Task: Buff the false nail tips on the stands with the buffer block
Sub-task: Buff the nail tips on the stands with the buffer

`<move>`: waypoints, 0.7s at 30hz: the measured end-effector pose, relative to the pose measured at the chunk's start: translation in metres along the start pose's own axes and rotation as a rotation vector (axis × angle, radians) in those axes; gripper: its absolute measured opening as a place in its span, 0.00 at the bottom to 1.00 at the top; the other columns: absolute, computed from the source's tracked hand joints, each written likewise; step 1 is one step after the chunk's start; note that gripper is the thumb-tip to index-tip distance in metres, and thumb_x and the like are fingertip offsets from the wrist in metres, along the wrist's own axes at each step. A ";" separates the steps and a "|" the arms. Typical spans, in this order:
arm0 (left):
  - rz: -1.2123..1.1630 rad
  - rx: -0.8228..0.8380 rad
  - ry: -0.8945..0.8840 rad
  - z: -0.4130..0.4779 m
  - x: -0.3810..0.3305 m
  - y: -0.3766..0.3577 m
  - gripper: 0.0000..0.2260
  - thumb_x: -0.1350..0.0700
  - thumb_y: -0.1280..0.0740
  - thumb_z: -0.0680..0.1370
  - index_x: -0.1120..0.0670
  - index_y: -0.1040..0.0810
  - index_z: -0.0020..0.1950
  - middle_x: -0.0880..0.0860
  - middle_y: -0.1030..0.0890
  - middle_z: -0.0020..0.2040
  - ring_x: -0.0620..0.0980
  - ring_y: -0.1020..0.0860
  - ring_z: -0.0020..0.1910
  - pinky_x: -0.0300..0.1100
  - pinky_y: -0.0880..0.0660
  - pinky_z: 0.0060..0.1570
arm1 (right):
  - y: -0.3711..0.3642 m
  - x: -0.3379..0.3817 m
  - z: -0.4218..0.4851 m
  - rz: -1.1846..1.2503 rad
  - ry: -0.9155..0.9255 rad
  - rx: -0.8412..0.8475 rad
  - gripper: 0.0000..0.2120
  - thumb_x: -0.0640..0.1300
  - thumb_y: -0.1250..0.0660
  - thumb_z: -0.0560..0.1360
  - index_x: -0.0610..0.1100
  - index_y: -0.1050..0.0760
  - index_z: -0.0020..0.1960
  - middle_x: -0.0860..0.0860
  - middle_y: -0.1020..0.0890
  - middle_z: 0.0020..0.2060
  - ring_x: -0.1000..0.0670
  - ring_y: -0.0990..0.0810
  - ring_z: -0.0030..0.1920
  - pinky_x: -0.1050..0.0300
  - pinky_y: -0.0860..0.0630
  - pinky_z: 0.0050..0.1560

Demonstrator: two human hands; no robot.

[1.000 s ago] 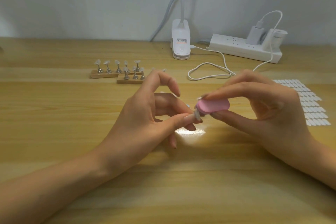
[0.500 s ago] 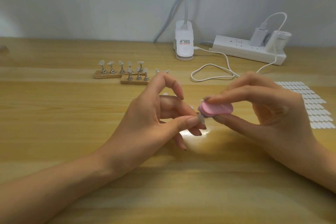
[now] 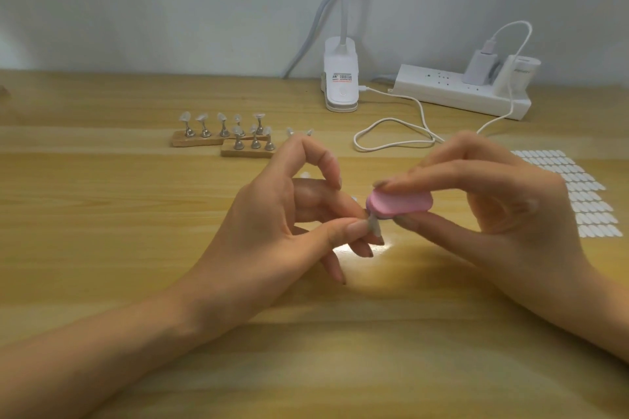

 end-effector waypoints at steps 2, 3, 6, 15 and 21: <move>-0.005 -0.003 0.003 0.001 0.000 0.000 0.17 0.61 0.26 0.75 0.52 0.34 0.49 0.57 0.14 0.40 0.54 0.15 0.38 0.40 0.23 0.28 | -0.001 0.002 -0.001 0.021 -0.006 -0.002 0.11 0.44 0.26 0.73 0.49 0.19 0.56 0.47 0.19 0.45 0.45 0.19 0.47 0.49 0.24 0.49; -0.013 -0.008 0.007 0.001 0.001 0.001 0.16 0.61 0.26 0.75 0.52 0.34 0.49 0.57 0.14 0.41 0.54 0.15 0.38 0.40 0.23 0.28 | -0.003 0.004 -0.002 0.023 0.007 0.003 0.11 0.44 0.26 0.73 0.49 0.19 0.56 0.48 0.19 0.46 0.46 0.19 0.47 0.51 0.24 0.49; -0.028 -0.021 0.011 0.002 0.001 0.003 0.18 0.59 0.24 0.74 0.53 0.34 0.50 0.58 0.15 0.41 0.55 0.15 0.38 0.40 0.23 0.28 | -0.008 0.012 -0.002 -0.030 0.060 0.045 0.10 0.45 0.26 0.74 0.50 0.19 0.55 0.51 0.20 0.44 0.48 0.18 0.46 0.52 0.23 0.48; -0.058 0.003 0.033 0.001 0.004 0.001 0.15 0.58 0.29 0.74 0.54 0.36 0.49 0.58 0.14 0.40 0.55 0.15 0.37 0.39 0.23 0.28 | -0.006 0.013 -0.001 -0.082 0.062 0.016 0.10 0.46 0.27 0.74 0.51 0.19 0.55 0.50 0.20 0.45 0.49 0.17 0.46 0.52 0.22 0.49; -0.080 -0.003 0.040 0.001 0.004 0.002 0.16 0.58 0.29 0.73 0.55 0.37 0.49 0.58 0.14 0.40 0.55 0.15 0.36 0.39 0.23 0.28 | -0.008 0.014 0.000 -0.052 0.063 0.029 0.10 0.45 0.26 0.74 0.50 0.19 0.55 0.48 0.19 0.46 0.48 0.16 0.47 0.51 0.21 0.49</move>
Point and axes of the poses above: each hand's wrist, its own z-axis towards the middle knuckle, its own y-axis out of the back of the hand, x = y × z, the point moved 9 cm from there along z, towards the middle knuckle
